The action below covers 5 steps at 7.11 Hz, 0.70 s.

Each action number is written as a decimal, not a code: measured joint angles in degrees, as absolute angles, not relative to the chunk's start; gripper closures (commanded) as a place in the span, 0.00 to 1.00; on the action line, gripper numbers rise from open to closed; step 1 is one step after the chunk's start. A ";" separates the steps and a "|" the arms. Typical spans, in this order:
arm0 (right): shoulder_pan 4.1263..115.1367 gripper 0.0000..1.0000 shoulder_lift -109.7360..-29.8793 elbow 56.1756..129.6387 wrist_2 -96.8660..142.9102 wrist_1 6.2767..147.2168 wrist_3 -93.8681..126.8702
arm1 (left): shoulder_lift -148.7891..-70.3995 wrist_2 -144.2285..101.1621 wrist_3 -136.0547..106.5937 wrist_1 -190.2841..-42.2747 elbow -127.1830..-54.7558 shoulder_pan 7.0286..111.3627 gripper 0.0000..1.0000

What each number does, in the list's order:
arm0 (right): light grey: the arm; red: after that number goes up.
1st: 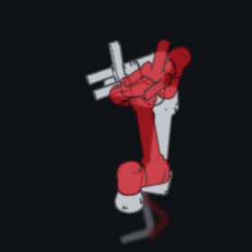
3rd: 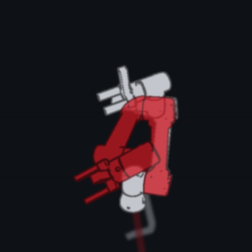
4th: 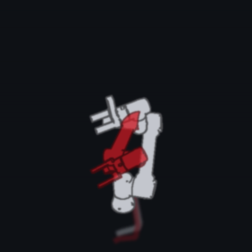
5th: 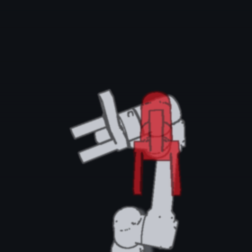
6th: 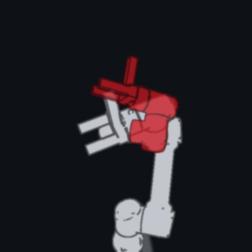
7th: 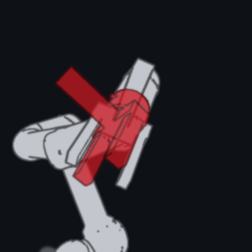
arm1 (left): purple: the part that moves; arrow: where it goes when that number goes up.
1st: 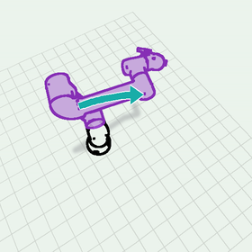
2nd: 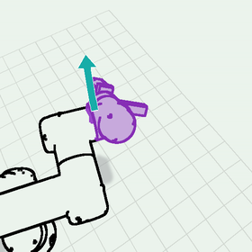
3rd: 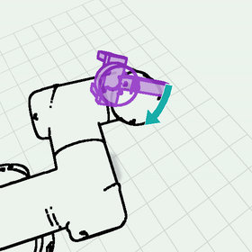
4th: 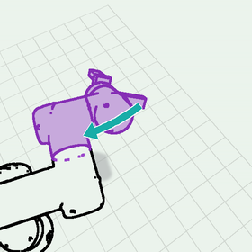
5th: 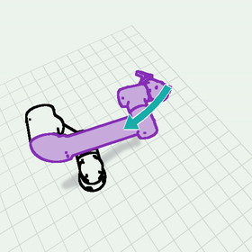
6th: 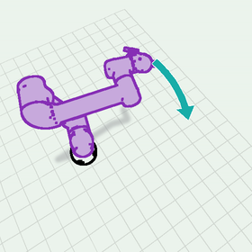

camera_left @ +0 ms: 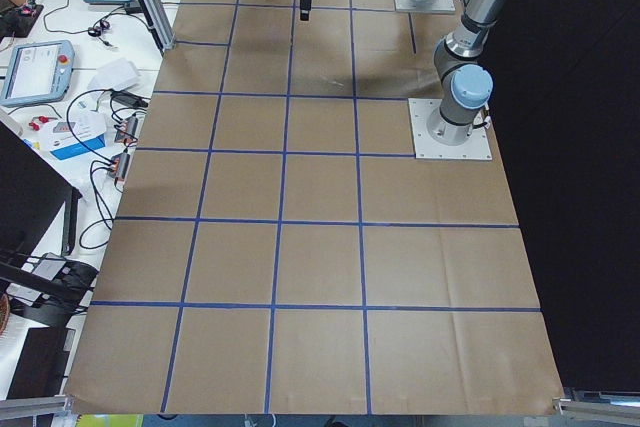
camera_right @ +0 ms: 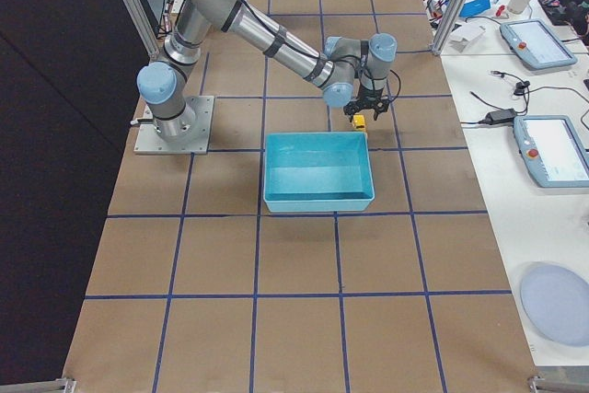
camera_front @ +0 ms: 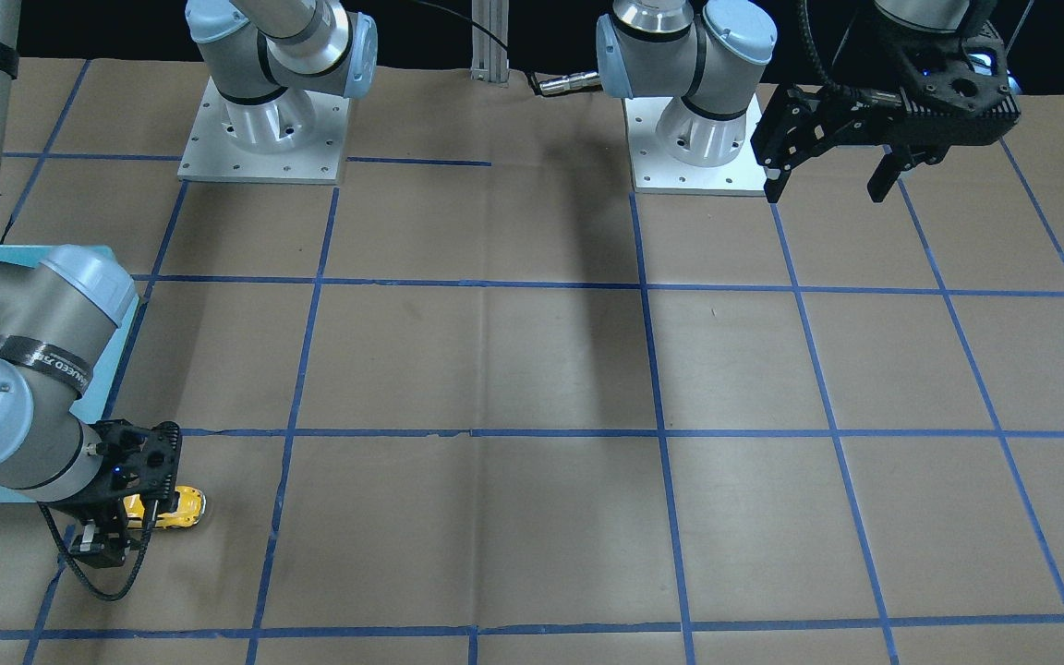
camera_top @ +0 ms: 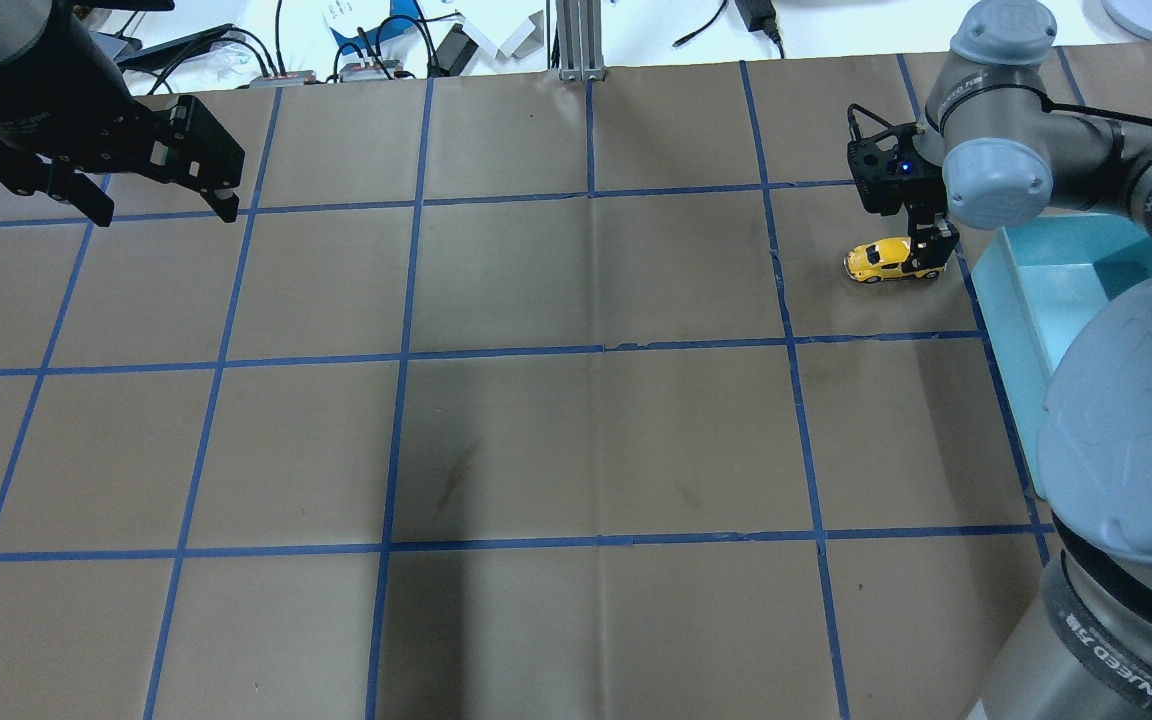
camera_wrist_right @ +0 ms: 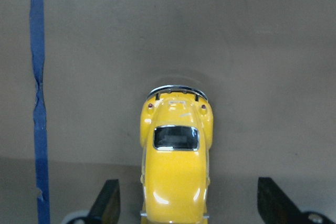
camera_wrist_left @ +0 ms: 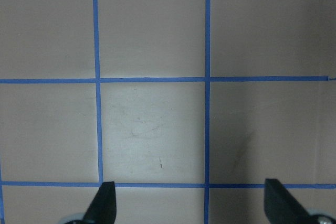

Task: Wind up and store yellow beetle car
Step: 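Lower the right gripper and grasp the yellow car, then lift the car and carry it over the light-blue bin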

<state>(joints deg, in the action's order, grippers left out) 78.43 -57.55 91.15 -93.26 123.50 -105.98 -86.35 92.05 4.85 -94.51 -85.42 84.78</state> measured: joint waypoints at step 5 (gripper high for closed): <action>78.40 0.96 -57.61 91.59 -93.77 123.53 -104.59 | -86.22 91.46 4.84 -94.49 -85.33 84.84 0.00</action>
<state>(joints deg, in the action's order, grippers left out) 78.40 -57.61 91.59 -93.77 123.53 -104.59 -86.22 91.46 4.84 -94.49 -85.33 84.84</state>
